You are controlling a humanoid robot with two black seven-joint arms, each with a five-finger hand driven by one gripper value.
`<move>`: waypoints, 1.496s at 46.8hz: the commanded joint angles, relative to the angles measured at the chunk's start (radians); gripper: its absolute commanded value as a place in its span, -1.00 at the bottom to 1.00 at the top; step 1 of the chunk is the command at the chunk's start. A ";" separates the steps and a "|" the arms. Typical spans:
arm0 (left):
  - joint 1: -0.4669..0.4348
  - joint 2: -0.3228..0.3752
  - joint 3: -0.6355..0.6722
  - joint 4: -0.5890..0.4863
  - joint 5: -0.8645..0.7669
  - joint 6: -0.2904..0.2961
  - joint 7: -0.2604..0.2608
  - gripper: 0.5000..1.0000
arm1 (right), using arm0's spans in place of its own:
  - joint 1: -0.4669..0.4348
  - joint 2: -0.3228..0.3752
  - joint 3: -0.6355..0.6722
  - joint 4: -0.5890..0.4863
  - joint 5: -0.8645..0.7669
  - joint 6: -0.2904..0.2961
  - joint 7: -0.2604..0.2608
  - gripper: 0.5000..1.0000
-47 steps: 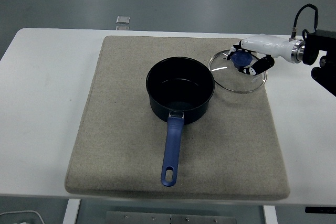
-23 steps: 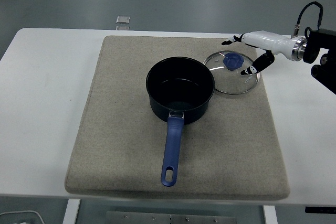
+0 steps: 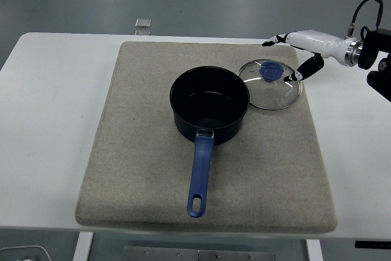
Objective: Lift the pot lid and place it to the right of the pot.
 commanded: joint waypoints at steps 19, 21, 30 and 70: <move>0.000 0.000 0.000 0.000 0.000 0.000 0.000 1.00 | 0.137 -0.020 0.125 -0.006 0.281 -0.027 0.000 0.62; 0.000 0.000 0.000 0.000 0.000 0.000 0.000 1.00 | 0.151 -0.022 0.154 -0.006 0.349 -0.039 0.000 0.62; 0.000 0.000 0.000 0.000 0.000 0.000 0.000 1.00 | 0.174 -0.025 0.183 -0.032 0.560 -0.079 0.000 0.62; 0.000 0.000 0.000 0.000 0.000 0.000 0.000 1.00 | 0.029 0.015 0.247 -0.080 1.409 -0.153 -0.505 0.62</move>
